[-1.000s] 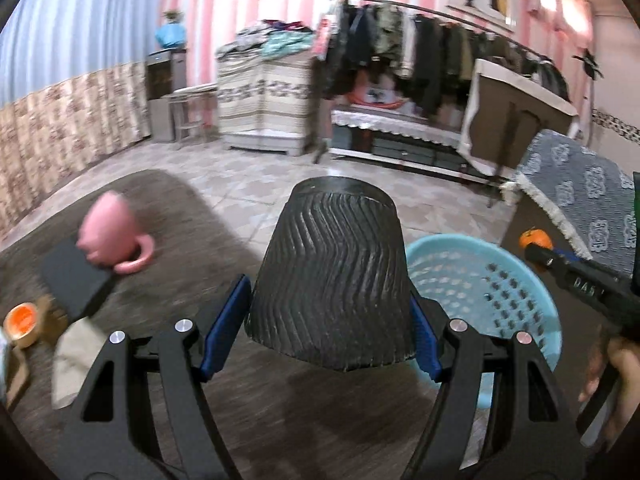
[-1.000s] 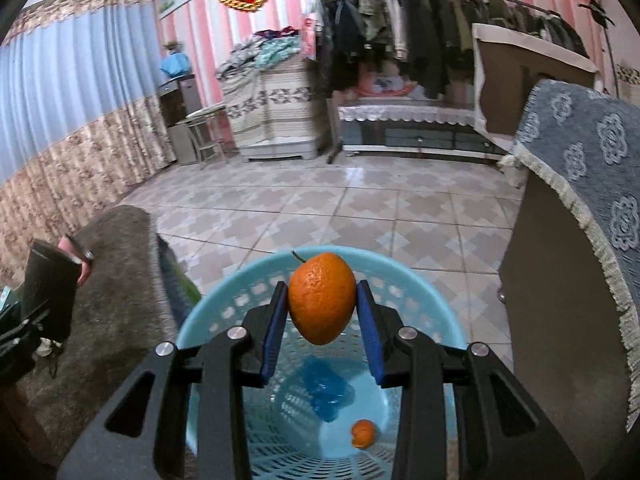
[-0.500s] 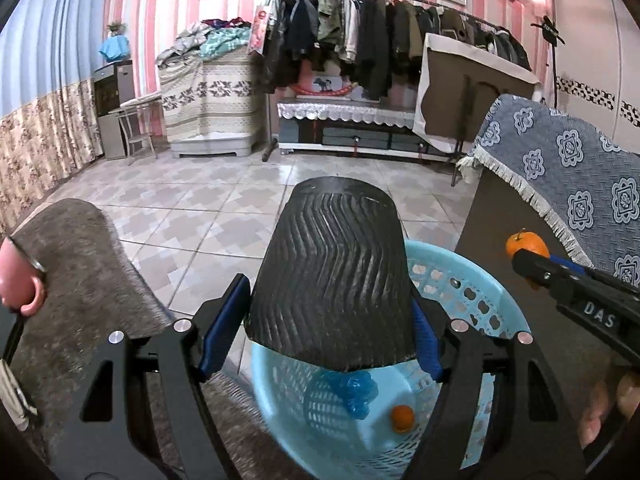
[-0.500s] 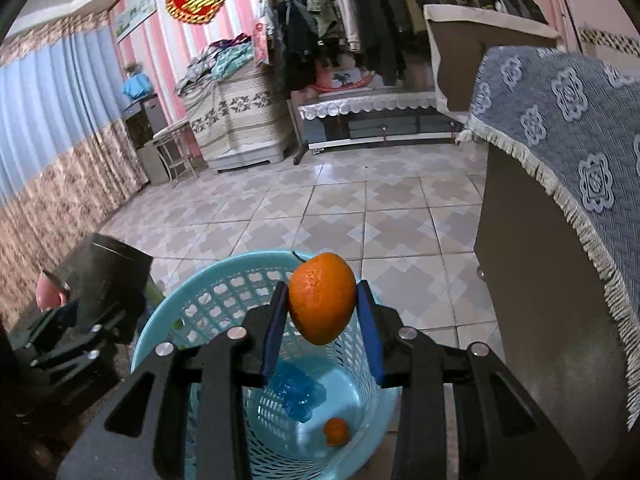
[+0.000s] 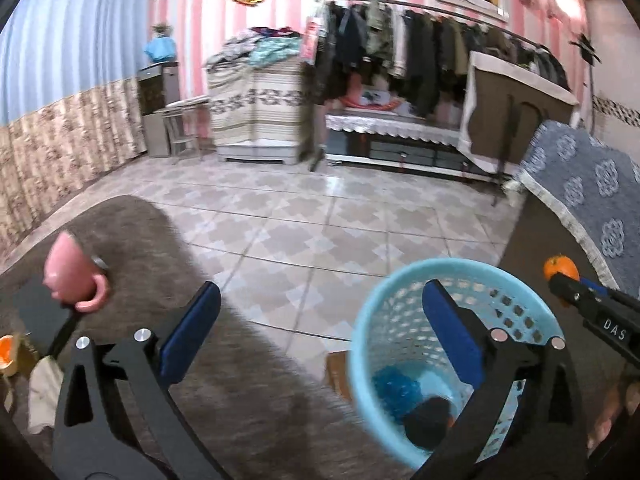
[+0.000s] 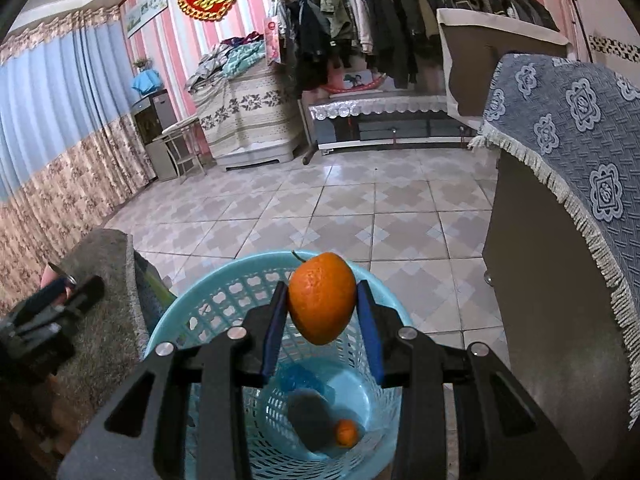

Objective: Collect trash
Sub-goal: 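Drop the black object into the basket with the left gripper while the right gripper drops the orange, then move both tools back over the rug toward the remaining items, then grasp the orange snack bag with the left gripper while the right gripper grasps the beige cloth, then carry the snack bag and beige cloth to the blue basket and release both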

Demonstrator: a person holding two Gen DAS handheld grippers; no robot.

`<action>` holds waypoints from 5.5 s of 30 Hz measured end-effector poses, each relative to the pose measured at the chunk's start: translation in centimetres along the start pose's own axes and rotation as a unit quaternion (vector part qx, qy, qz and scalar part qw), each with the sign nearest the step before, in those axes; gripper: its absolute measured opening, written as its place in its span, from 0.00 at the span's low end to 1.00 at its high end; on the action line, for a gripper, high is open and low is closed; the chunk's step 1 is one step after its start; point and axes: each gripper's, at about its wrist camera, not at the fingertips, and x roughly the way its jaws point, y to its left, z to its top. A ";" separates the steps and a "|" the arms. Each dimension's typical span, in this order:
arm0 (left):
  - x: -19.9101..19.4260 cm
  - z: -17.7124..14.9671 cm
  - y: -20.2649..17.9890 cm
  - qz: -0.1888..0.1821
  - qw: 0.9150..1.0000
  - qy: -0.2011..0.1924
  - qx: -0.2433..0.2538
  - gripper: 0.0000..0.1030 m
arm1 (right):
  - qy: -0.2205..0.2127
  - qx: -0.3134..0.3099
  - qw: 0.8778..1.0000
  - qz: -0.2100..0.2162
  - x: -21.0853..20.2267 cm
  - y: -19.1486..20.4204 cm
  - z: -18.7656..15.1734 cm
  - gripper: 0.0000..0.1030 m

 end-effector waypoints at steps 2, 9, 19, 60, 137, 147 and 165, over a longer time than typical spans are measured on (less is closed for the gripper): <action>-0.7 0.1 1.7 0.017 1.000 -0.002 -0.012 0.95 | 0.001 -0.010 1.000 0.005 0.2 0.9 0.0 0.34; -3.8 -0.7 6.9 0.067 0.997 -0.014 -0.041 0.95 | 0.007 -0.027 0.999 0.024 0.5 3.4 -0.2 0.45; -9.0 -2.5 12.7 0.103 0.992 -0.023 -0.075 0.95 | -0.009 -0.038 0.999 0.025 -0.6 6.2 0.0 0.81; -24.1 -19.0 35.6 0.288 0.930 0.023 -0.227 0.95 | 0.083 -0.221 0.943 0.237 -0.8 33.0 -11.2 0.90; -15.2 -4.2 15.1 0.059 0.996 -0.028 -0.067 0.05 | -0.039 -0.099 0.990 0.097 -9.3 11.9 -1.9 0.17; -11.2 -2.3 5.8 -0.013 0.999 -0.042 -0.009 0.05 | -0.043 -0.007 0.999 -0.002 -8.5 0.8 -1.2 0.17; 0.1 -3.5 -7.1 -0.123 0.990 0.021 0.068 0.06 | -0.026 0.077 0.996 -0.031 -4.3 -6.1 -1.5 0.17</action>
